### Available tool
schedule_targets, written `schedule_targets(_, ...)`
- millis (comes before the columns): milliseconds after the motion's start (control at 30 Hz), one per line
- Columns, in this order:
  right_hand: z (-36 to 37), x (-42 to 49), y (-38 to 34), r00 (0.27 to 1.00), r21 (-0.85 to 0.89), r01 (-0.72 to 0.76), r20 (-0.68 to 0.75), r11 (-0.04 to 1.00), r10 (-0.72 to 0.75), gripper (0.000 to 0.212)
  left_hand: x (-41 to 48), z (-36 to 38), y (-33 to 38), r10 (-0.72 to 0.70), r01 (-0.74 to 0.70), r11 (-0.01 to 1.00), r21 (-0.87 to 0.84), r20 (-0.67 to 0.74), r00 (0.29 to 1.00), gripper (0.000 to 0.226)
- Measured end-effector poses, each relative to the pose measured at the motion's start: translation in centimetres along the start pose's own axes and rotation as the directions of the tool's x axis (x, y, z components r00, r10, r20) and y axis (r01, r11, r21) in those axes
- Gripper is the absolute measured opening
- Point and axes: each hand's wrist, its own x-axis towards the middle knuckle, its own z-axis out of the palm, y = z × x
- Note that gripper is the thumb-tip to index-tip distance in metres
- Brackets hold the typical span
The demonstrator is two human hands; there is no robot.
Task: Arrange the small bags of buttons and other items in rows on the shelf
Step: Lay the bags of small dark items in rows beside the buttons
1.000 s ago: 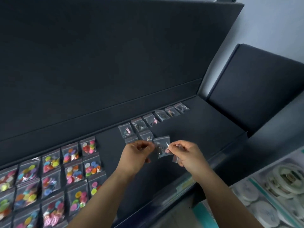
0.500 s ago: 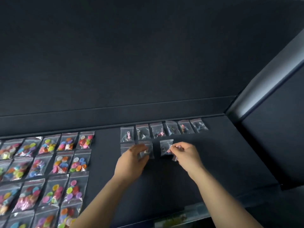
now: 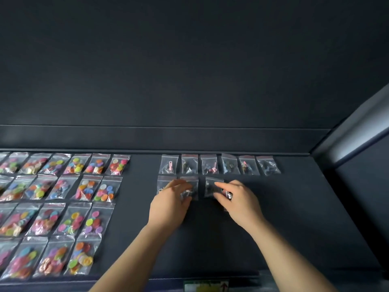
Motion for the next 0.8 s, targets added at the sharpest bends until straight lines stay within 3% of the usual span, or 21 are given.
schedule_targets(300,0.0,0.1,0.0,0.998,-0.060,0.033,0.058,0.998,-0.030,0.038,-0.1,0.0,0.2,0.040,-0.040,0.999,0.018,-0.004,0.999,0.032)
schedule_targets(400,-0.4,-0.1,0.1,0.998,0.215,-0.056,0.046,0.975,0.048,0.034,-0.3,-0.5,0.4,0.028,-0.028,1.000,-0.003,-0.032,0.999,0.031)
schedule_targets(467,-1.3,-0.2,0.0,0.981,0.498,-0.193,0.074,0.846,0.180,0.017,-0.3,-1.0,0.8,0.020,-0.025,0.997,-0.066,-0.076,0.997,0.029)
schedule_targets(533,-2.3,-0.3,0.0,0.954,0.728,-0.278,0.131,0.626,0.271,0.017,-0.3,-1.5,1.9,-0.043,0.027,0.972,-0.234,-0.065,0.997,0.023)
schedule_targets(600,-3.3,-0.6,-0.2,0.934,0.874,-0.305,0.199,0.377,0.295,0.020,-0.2,-1.6,3.5,-0.093,0.110,0.883,-0.456,0.058,0.994,0.018)
schedule_targets(633,-3.7,-0.8,-0.3,0.934,0.901,-0.303,0.215,0.310,0.286,0.018,-0.2,-1.5,4.3,-0.083,0.146,0.827,-0.543,0.139,0.987,0.018)
schedule_targets(700,-4.0,-1.2,-0.4,0.948,0.923,-0.271,0.206,0.274,0.245,0.014,-0.3,-1.0,5.9,-0.039,0.199,0.747,-0.634,0.258,0.965,0.017)
schedule_targets(800,-4.0,-1.6,-0.2,0.959,0.898,-0.244,0.166,0.367,0.231,0.012,-0.2,0.0,7.1,-0.047,0.233,0.713,-0.662,0.286,0.957,0.013)
